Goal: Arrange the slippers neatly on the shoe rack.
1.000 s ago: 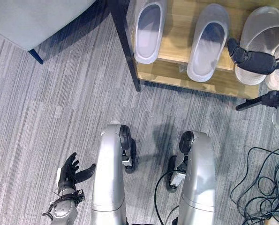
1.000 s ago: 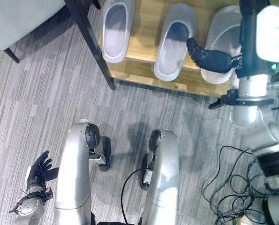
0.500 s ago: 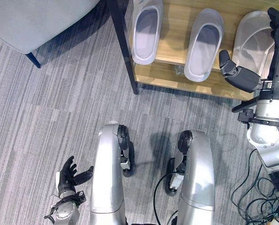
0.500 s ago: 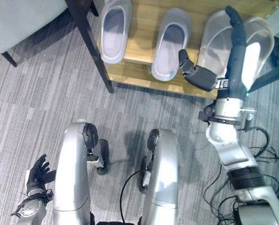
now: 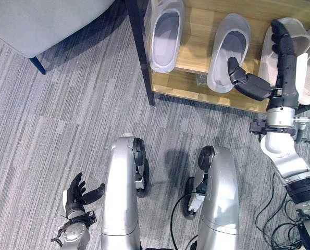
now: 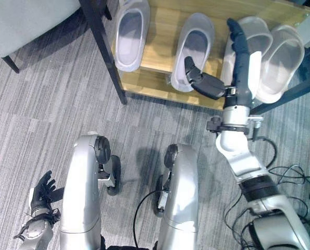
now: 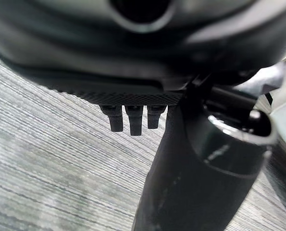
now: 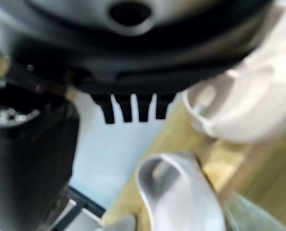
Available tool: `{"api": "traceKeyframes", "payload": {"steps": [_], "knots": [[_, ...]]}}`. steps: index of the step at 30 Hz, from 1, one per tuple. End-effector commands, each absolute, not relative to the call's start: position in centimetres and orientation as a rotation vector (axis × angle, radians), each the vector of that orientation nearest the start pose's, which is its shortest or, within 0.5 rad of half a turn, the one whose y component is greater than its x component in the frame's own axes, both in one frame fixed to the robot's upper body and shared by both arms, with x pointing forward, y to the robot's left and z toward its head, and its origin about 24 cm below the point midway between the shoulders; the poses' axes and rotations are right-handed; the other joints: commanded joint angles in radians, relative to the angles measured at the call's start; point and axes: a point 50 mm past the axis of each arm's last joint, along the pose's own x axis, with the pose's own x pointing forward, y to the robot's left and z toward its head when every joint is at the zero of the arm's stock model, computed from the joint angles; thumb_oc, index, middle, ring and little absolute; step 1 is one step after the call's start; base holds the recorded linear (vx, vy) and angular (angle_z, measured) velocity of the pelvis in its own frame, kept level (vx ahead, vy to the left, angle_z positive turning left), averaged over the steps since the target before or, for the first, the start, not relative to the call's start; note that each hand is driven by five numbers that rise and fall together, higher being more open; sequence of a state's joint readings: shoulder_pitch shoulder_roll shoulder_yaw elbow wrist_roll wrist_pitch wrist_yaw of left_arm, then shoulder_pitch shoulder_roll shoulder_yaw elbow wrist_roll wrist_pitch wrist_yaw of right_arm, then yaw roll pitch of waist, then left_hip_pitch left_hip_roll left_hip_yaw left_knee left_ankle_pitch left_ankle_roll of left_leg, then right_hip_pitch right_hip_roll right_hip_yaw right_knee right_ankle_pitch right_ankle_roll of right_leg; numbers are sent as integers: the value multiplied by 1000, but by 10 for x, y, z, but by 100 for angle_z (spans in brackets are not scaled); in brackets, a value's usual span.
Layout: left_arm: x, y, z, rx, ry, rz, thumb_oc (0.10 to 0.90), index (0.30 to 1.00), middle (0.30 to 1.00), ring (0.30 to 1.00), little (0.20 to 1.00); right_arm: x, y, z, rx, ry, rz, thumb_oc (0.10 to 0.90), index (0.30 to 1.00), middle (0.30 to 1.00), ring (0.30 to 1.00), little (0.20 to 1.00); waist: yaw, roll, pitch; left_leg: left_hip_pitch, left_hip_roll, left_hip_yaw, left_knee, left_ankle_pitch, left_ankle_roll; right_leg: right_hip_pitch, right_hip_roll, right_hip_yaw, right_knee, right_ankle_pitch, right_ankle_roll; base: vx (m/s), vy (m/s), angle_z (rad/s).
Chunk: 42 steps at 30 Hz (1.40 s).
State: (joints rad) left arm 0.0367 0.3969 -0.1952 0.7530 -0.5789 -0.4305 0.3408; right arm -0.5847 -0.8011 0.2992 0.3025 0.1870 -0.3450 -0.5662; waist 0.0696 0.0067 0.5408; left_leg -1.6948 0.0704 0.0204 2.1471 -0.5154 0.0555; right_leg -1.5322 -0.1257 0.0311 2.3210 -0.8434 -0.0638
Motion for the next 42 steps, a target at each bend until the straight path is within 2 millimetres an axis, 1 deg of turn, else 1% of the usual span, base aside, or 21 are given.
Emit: {"api": "traceKeyframes", "payload": {"steps": [1, 5, 9, 15, 19, 21, 23, 24, 27, 31, 35, 38, 39, 42], "knots": [[176, 280, -67, 45, 331, 583, 800, 900, 900, 900, 900, 316, -231, 268, -380, -936, -307, 800, 900, 900, 900, 900, 41, 8, -21, 125, -22, -141, 114, -280, -6, -38, 13, 86, -69, 91, -57, 0, 0, 0], [176, 281, -67, 55, 335, 582, 800, 900, 900, 900, 900, 320, -226, 261, -363, -910, -294, 800, 900, 900, 900, 900, 39, 12, -21, 125, -20, -141, 114, -279, -7, -38, 11, 81, -70, 92, -58, 0, 0, 0], [176, 282, -66, 72, 333, 586, 800, 900, 900, 900, 900, 318, -222, 255, -323, -911, -306, 800, 900, 900, 900, 900, 37, 12, -21, 125, -21, -143, 110, -277, -7, -38, 12, 77, -76, 93, -58, 0, 0, 0], [176, 282, -63, 88, 309, 591, 800, 900, 900, 900, 900, 313, -224, 249, -289, -934, -377, 800, 900, 900, 900, 900, 35, 15, -21, 125, -26, -138, 113, -279, -4, -38, 16, 76, -73, 94, -56, 0, 0, 0], [179, 284, -59, 121, 291, 587, 800, 900, 900, 900, 900, 313, -227, 249, -270, -945, -440, 800, 900, 900, 900, 900, 36, 21, -21, 125, -30, -140, 118, -278, -4, -38, 19, 74, -66, 93, -55, 0, 0, 0], [180, 285, -58, 141, 289, 587, 800, 900, 900, 900, 900, 315, -228, 248, -260, -943, -469, 800, 900, 900, 900, 900, 37, 24, -21, 125, -30, -142, 122, -278, -4, -38, 21, 73, -64, 93, -56, 0, 0, 0], [180, 286, -58, 155, 292, 592, 800, 900, 900, 900, 900, 320, -225, 248, -210, -930, -486, 800, 900, 900, 900, 900, 40, 30, -21, 125, -32, -143, 125, -277, -4, -38, 21, 72, -63, 94, -57, 0, 0, 0], [180, 286, -58, 154, 290, 592, 800, 900, 900, 900, 900, 320, -225, 249, -209, -932, -486, 800, 900, 900, 900, 900, 40, 30, -21, 125, -31, -143, 124, -279, -3, -38, 19, 70, -64, 92, -59, 0, 0, 0], [178, 288, -61, 167, 315, 600, 800, 900, 900, 900, 900, 330, -218, 251, -129, -901, -463, 800, 900, 900, 900, 900, 51, 33, -21, 125, -30, -143, 126, -278, -4, -38, 17, 66, -63, 98, -58, 0, 0, 0], [176, 288, -65, 169, 341, 605, 800, 900, 900, 900, 900, 335, -213, 256, -80, -889, -432, 800, 900, 900, 900, 900, 56, 29, -21, 125, -32, -147, 129, -276, -7, -38, 17, 69, -59, 100, -56, 0, 0, 0], [177, 288, -66, 160, 344, 607, 800, 900, 900, 900, 900, 337, -211, 261, -67, -891, -418, 800, 900, 900, 900, 900, 57, 26, -21, 125, -31, -148, 127, -282, -7, -38, 15, 69, -60, 100, -59, 0, 0, 0], [177, 288, -66, 163, 348, 607, 800, 900, 900, 900, 900, 339, -212, 257, -49, -867, -411, 800, 900, 900, 900, 900, 58, 20, -21, 125, -32, -147, 125, -282, -8, -38, 17, 71, -62, 103, -56, 0, 0, 0], [176, 287, -67, 164, 353, 605, 800, 900, 900, 900, 900, 341, -212, 253, -42, -837, -408, 800, 900, 900, 900, 900, 58, 17, -21, 125, -33, -149, 127, -280, -9, -38, 19, 74, -62, 107, -54, 0, 0, 0], [177, 287, -67, 156, 355, 609, 800, 900, 900, 900, 900, 344, -212, 250, -30, -811, -403, 800, 900, 900, 900, 900, 58, 17, -21, 125, -32, -151, 127, -284, -9, -38, 17, 71, -64, 106, -56, 0, 0, 0]]}}
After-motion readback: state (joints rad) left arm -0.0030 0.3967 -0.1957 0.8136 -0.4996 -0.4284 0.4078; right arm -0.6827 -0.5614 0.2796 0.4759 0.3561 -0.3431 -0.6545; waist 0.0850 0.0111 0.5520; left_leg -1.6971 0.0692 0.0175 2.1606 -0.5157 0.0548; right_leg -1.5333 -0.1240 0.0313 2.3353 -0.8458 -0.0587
